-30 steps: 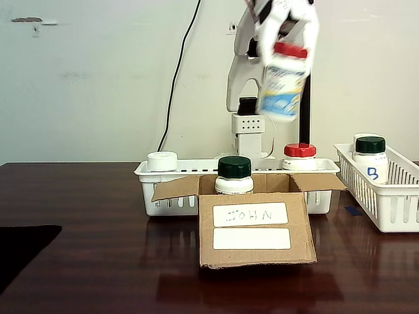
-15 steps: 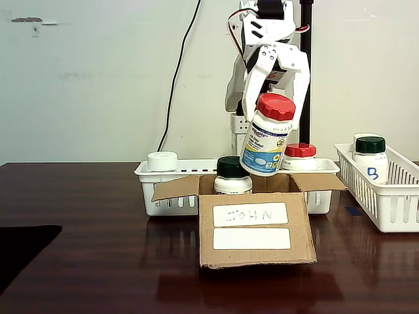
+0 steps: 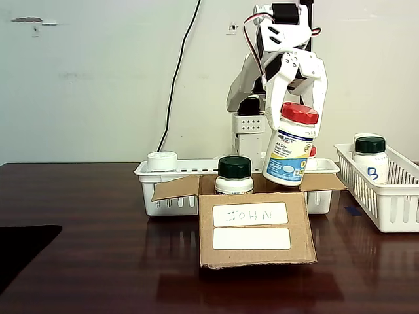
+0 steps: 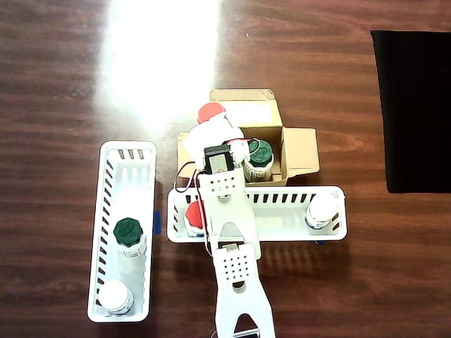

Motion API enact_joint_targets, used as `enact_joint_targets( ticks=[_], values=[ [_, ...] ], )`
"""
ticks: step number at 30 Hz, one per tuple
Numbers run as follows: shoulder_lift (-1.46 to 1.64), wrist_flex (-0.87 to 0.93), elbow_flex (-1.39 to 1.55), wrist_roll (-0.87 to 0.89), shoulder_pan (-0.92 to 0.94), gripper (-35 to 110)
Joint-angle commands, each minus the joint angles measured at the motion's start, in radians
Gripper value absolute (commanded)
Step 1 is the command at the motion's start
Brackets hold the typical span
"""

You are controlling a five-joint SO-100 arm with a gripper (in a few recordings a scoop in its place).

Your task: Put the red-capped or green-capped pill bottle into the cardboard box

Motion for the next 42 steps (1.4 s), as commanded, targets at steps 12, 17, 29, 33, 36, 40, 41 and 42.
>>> enact_joint_targets(
  ticks=[12, 17, 29, 33, 36, 40, 41, 42],
  values=[
    [-0.081, 0.0, -0.176, 0.066, 0.058, 2],
    [-0.11, -0.003, -0.181, 0.087, 0.084, 2],
    [-0.141, 0.0, -0.181, 0.08, 0.058, 21],
    [-0.13, 0.0, -0.181, 0.046, 0.043, 45],
    [-0.11, 0.0, -0.178, 0.043, 0.04, 61],
    [-0.041, 0.002, -0.141, 0.055, 0.043, 67],
    [-0.011, 0.002, -0.118, 0.06, 0.043, 67],
    [0.023, 0.002, -0.091, 0.064, 0.043, 67]
  ],
)
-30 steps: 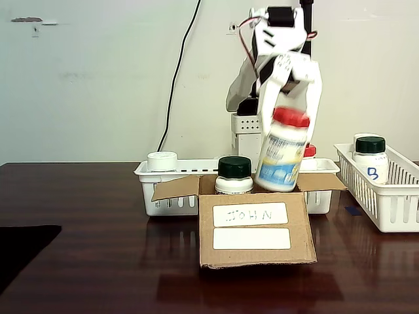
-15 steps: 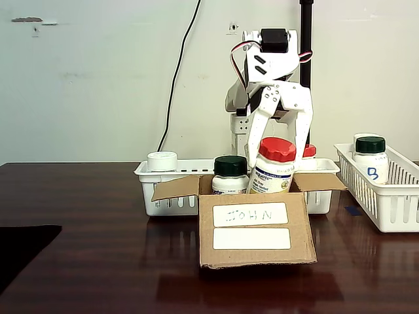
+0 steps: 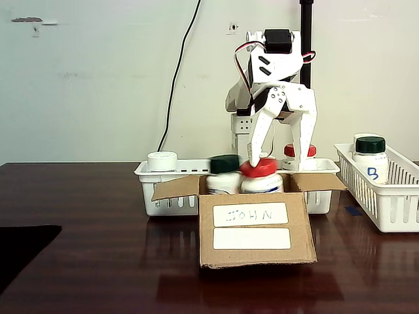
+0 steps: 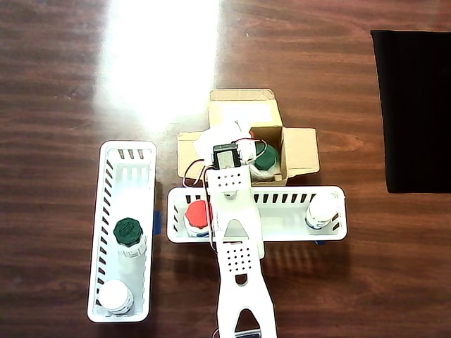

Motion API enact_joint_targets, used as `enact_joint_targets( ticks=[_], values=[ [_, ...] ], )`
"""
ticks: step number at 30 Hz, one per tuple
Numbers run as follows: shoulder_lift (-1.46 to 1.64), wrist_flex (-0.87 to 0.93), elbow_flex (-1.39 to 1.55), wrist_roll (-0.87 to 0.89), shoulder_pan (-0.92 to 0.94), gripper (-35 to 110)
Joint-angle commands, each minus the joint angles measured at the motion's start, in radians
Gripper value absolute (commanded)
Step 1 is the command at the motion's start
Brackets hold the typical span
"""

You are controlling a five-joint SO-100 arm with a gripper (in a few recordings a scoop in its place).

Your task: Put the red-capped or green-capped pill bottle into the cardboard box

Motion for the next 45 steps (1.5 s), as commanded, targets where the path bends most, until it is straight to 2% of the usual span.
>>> enact_joint_targets(
  ticks=[1, 9, 12, 16, 18, 24, 35, 45],
  values=[
    [0.242, -0.002, 0.029, 0.029, -0.012, 67],
    [0.655, -0.002, 0.474, 0.101, 0.011, 63],
    [0.811, -0.002, 0.664, 0.169, 0.054, 45],
    [0.942, -0.002, 0.87, 0.261, 0.13, 8],
    [1.005, -0.002, 0.973, 0.325, 0.178, -6],
    [1.33, -0.078, 1.434, 0.411, 0.238, 5],
    [2.08, -0.189, 2.237, 0.39, 0.163, 1],
    [2.286, -0.457, 2.629, 0.371, 0.106, 1]
  ],
)
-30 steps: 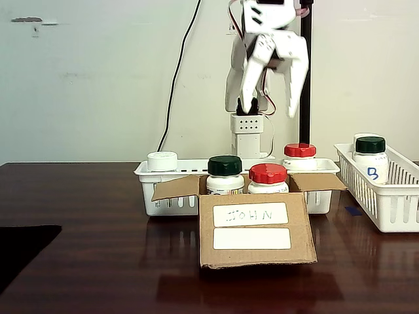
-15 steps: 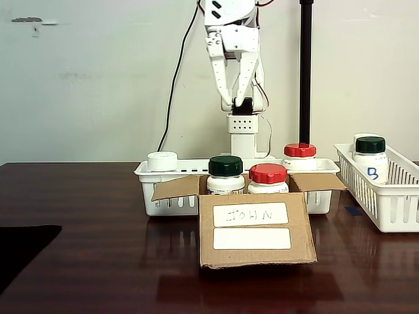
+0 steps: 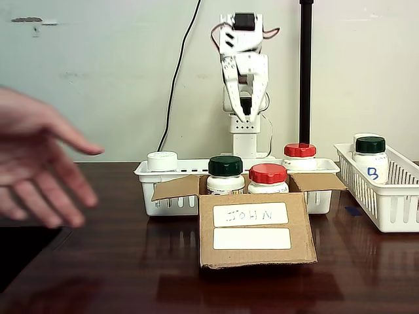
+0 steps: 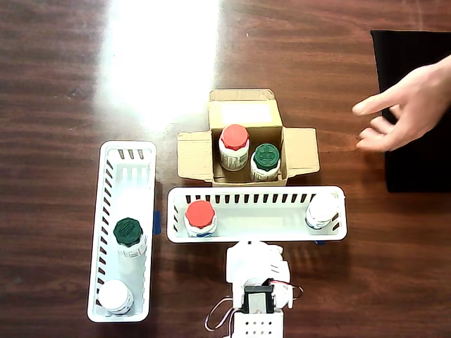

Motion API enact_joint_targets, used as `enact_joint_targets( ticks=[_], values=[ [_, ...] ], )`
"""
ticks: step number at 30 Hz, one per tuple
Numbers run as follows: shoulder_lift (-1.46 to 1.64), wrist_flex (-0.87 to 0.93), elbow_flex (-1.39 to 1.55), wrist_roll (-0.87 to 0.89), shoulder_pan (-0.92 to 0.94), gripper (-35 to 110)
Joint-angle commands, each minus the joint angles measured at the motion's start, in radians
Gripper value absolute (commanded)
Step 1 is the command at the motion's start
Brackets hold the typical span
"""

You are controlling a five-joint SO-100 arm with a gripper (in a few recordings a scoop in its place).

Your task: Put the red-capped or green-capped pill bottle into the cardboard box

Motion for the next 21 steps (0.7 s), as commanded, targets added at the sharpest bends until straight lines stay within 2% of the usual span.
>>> enact_joint_targets(
  ticks=[1, 8, 14, 18, 21],
  values=[
    [0.092, -0.078, 0.101, -0.005, -0.031, 1],
    [0.291, -0.11, 0.321, -0.006, -0.075, 1],
    [0.741, 0.054, 0.58, 0.091, -0.038, 1],
    [0.732, 0.031, 0.641, 0.046, -0.087, 1],
    [0.726, -0.044, 0.693, -0.051, -0.169, 1]
  ],
)
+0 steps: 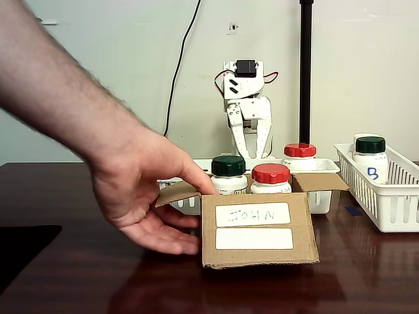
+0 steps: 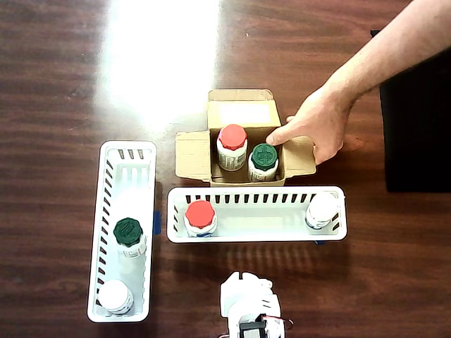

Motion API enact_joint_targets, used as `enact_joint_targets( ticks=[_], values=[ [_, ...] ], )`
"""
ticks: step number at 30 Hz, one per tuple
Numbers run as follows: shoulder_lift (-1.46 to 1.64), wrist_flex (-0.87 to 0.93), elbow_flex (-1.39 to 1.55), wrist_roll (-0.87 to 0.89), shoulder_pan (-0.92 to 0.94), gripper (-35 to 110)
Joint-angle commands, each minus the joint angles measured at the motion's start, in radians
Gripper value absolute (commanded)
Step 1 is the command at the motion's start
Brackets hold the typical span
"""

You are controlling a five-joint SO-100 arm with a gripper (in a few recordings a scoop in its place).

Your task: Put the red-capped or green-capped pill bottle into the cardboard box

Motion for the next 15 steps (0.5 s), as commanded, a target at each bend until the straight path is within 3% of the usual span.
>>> enact_joint_targets(
  ticks=[1, 7, 15],
  values=[
    [0.081, -0.06, 0.046, -0.095, -0.106, 1],
    [0.084, -0.054, 0.046, -0.339, -0.322, 1],
    [0.084, -0.054, 0.046, -0.164, -0.426, 0]
  ],
)
